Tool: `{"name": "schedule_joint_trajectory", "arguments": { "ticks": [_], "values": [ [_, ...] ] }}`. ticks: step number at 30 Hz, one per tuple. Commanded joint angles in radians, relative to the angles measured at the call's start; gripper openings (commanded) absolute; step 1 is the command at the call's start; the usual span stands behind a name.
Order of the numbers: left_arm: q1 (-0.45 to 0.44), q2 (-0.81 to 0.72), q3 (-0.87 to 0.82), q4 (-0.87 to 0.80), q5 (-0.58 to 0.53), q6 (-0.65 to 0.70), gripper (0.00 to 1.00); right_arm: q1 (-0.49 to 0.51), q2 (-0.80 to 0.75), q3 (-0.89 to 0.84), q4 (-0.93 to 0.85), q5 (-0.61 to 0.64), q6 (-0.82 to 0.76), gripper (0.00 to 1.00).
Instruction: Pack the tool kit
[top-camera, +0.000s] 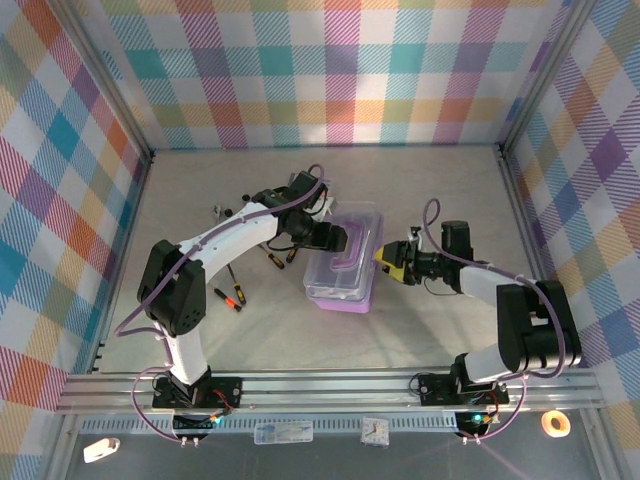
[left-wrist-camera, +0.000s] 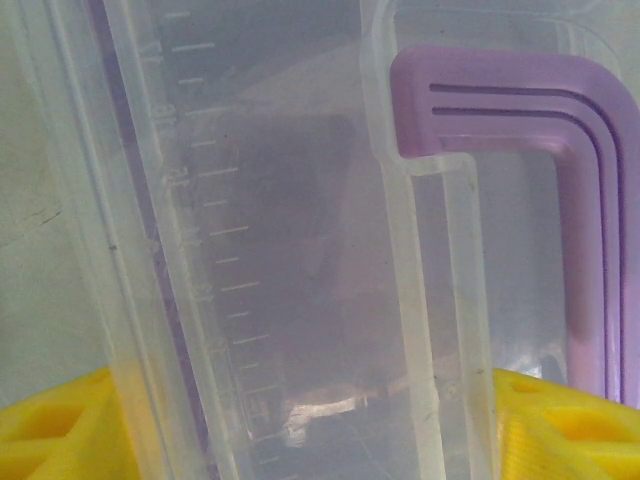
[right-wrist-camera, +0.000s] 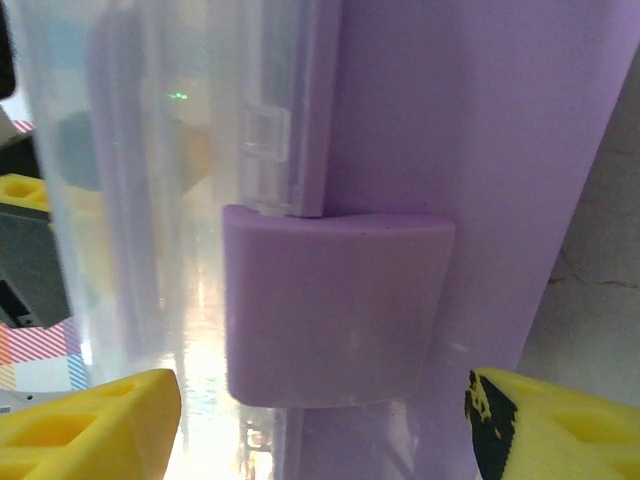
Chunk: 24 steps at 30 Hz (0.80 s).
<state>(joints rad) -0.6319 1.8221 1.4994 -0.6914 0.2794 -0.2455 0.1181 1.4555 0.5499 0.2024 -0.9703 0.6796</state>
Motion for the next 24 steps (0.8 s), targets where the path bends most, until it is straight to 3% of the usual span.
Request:
{"name": "schedule_joint_trajectory", "arguments": {
  "ticks": [1,13,20,24],
  "values": [
    [0.011,0.049,-0.044,-0.066,-0.024,0.035,0.61,0.013,0.041,0.019,0.079,-0.022,0.029,0.74],
    [0.011,0.066,-0.040,-0.072,-0.027,0.052,0.60,0.048,0.077,0.053,0.137,-0.083,0.040,0.62],
    [0.008,0.088,-0.021,-0.093,-0.049,0.058,0.59,0.049,0.074,0.058,0.175,-0.085,0.085,0.43],
    [-0.001,0.091,-0.010,-0.119,-0.129,0.045,0.59,0.051,0.002,0.094,-0.012,-0.003,0.011,0.36]
  ]
}}
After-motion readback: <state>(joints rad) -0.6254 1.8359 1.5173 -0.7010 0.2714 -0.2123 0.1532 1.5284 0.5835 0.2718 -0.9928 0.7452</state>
